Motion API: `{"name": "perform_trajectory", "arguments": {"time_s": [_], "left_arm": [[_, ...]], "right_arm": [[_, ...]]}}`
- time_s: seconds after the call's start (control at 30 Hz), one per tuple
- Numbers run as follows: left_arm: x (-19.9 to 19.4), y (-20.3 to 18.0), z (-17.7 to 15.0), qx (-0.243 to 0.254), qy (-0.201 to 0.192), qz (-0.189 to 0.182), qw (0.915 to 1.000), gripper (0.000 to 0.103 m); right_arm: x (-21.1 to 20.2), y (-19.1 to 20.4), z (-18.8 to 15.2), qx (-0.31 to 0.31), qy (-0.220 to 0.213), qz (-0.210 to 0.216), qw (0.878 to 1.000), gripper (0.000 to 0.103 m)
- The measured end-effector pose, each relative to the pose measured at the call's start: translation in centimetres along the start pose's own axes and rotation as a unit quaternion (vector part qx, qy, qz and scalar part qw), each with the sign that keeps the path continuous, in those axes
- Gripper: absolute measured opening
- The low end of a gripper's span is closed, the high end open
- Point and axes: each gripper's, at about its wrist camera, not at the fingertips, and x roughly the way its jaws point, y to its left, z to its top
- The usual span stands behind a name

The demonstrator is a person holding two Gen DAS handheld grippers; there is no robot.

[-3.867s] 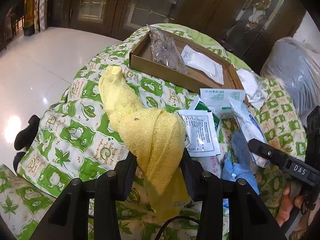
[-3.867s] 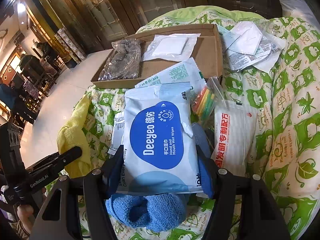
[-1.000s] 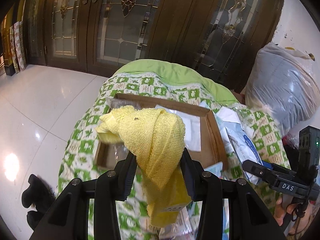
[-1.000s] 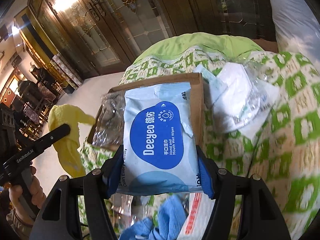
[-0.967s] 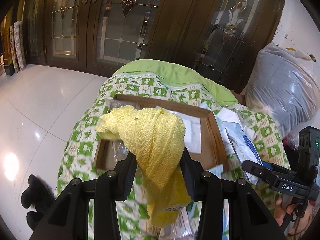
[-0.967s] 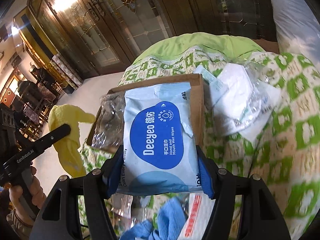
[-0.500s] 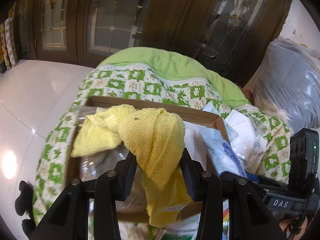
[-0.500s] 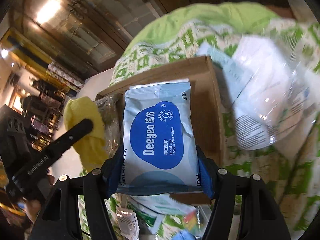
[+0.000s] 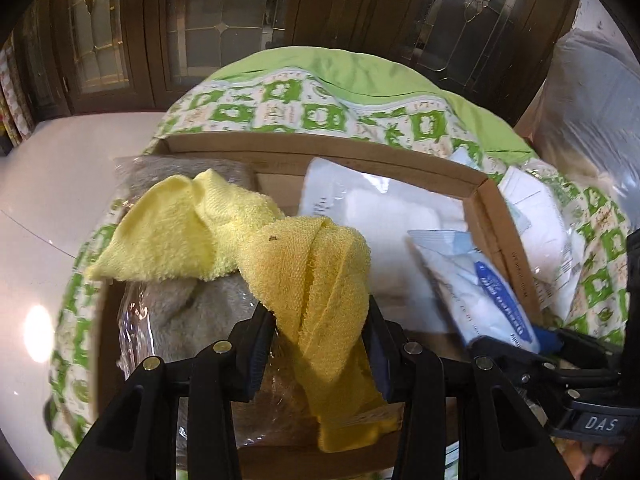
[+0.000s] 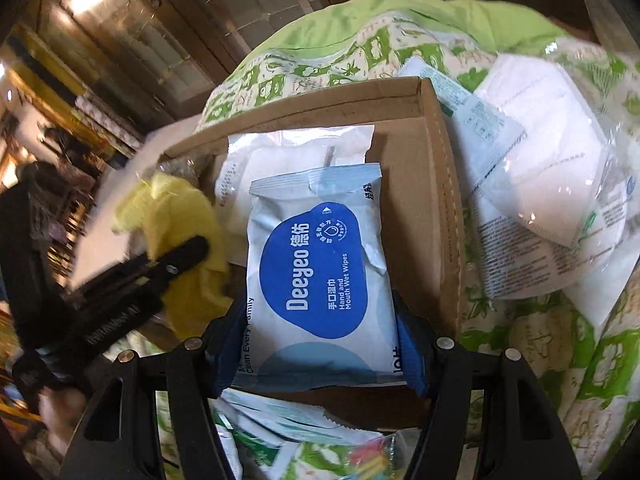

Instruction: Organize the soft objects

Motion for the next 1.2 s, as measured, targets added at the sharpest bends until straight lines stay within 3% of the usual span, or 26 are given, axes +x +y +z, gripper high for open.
{"name": "perform_trajectory", "arguments": {"time_s": [0.23, 0.5, 0.63, 0.87, 1.2], "left_arm": [[-0.2, 2.7, -0.5, -0.008, 0.004, 0.017, 0.9998, 0.045], [-0.2, 2.6, -0.6, -0.012, 0.001, 0.020, 0.9997, 0.051], [-0.6, 2.8, -0.9, -0.027, -0.001, 0.019, 0.9994, 0.061], [-2.2, 2.5, -1.4, -0.032, -0.013, 0.029, 0.9990, 0.067], [-6.4, 0.7, -3.4, -0.004, -0.034, 0.041, 0.9986, 0.073]], "right_arm": [[1.1, 1.2, -0.9, -0.053, -0.013, -0.050, 0.997, 0.065], [1.8, 1.8, -1.3, -0.085, -0.022, -0.079, 0.993, 0.065], [1.7, 1.7, -1.4, -0.083, -0.025, -0.078, 0.993, 0.066], [0.8, 2.0, -2.2, -0.079, -0.040, -0.066, 0.994, 0.077], [-2.6, 1.3, -3.2, -0.040, -0.080, -0.036, 0.995, 0.080]]}}
